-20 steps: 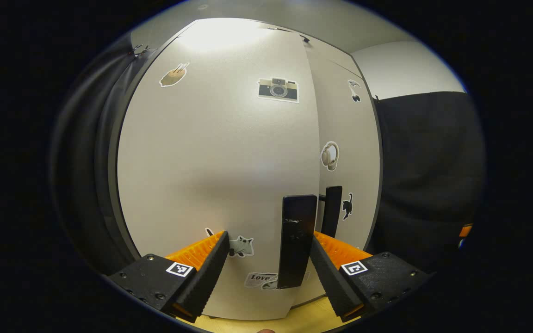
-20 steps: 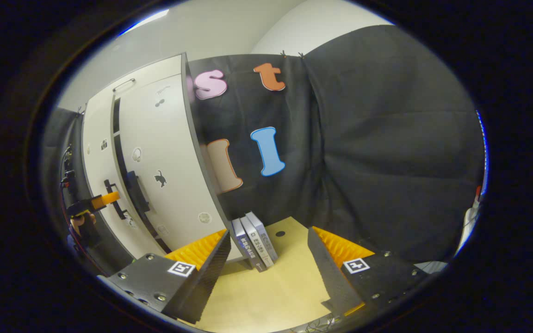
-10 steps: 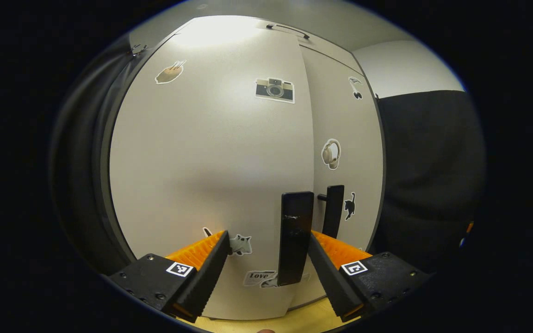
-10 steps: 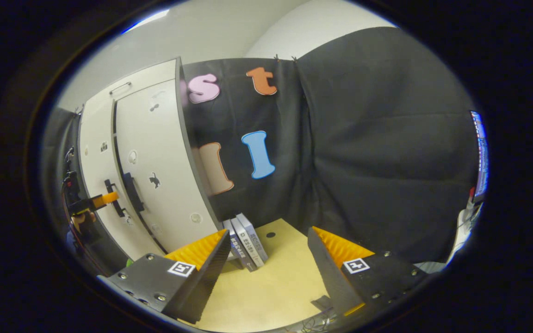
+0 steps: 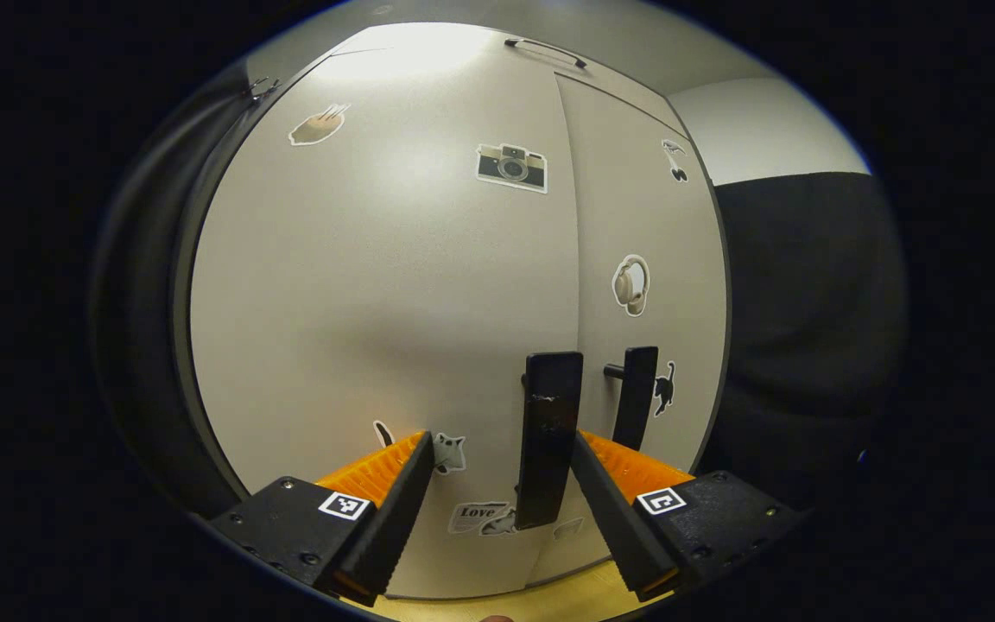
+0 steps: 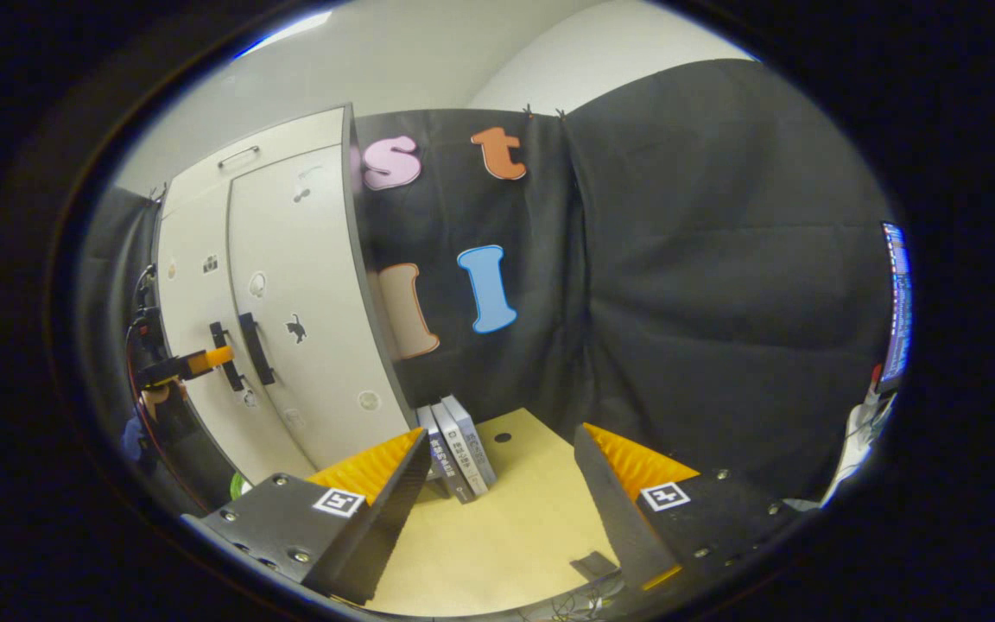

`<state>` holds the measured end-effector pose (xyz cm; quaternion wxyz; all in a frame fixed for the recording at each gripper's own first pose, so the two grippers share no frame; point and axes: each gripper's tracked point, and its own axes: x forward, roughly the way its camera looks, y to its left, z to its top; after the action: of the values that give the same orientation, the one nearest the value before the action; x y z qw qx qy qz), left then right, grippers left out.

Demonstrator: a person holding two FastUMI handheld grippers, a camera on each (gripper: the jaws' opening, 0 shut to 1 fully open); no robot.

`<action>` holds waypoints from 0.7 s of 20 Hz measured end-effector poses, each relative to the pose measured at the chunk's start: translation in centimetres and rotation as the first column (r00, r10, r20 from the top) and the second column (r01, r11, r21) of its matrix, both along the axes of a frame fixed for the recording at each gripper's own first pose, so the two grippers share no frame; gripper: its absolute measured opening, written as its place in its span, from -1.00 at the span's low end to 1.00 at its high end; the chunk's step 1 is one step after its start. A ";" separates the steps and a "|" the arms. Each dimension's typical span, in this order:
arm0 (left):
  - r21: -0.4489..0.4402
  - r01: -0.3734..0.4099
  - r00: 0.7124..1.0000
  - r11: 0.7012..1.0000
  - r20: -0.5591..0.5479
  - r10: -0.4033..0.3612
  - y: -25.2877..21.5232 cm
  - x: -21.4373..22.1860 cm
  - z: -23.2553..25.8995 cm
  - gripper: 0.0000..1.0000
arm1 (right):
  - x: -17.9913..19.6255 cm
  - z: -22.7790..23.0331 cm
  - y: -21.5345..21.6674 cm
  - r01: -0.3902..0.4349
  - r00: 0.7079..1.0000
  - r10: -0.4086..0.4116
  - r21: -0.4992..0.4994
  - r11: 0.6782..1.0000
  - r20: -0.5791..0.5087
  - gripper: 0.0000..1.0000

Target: Grab one shoe with the right hand and put it into the shoe cabinet, grab the other shoe with the left hand and put it into the shoe cabinet; then close the right door with the right hand and the left door with the left hand.

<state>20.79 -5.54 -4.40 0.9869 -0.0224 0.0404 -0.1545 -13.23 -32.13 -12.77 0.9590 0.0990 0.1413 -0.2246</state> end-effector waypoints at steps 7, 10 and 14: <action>0.004 -0.003 1.000 1.000 -0.005 0.003 0.0 0.0 -0.1 0.93 | 0.7 0.0 1.1 -0.031 0.999 0.031 -0.003 1.000 -0.011 1.00; 0.015 -0.040 0.999 0.999 -0.009 0.040 0.9 -0.9 0.3 0.96 | 1.6 0.8 1.9 -0.062 0.998 0.062 -0.023 0.998 -0.001 1.00; 0.031 -0.055 0.998 0.998 0.026 0.054 2.2 -3.7 2.1 0.95 | 3.9 1.7 3.9 -0.132 0.991 0.132 -0.023 0.991 0.016 1.00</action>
<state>17.09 -3.37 -2.28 0.9914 -0.0057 0.0298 -0.1271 -9.31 -28.22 -11.03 0.9741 0.0808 0.1366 -0.1612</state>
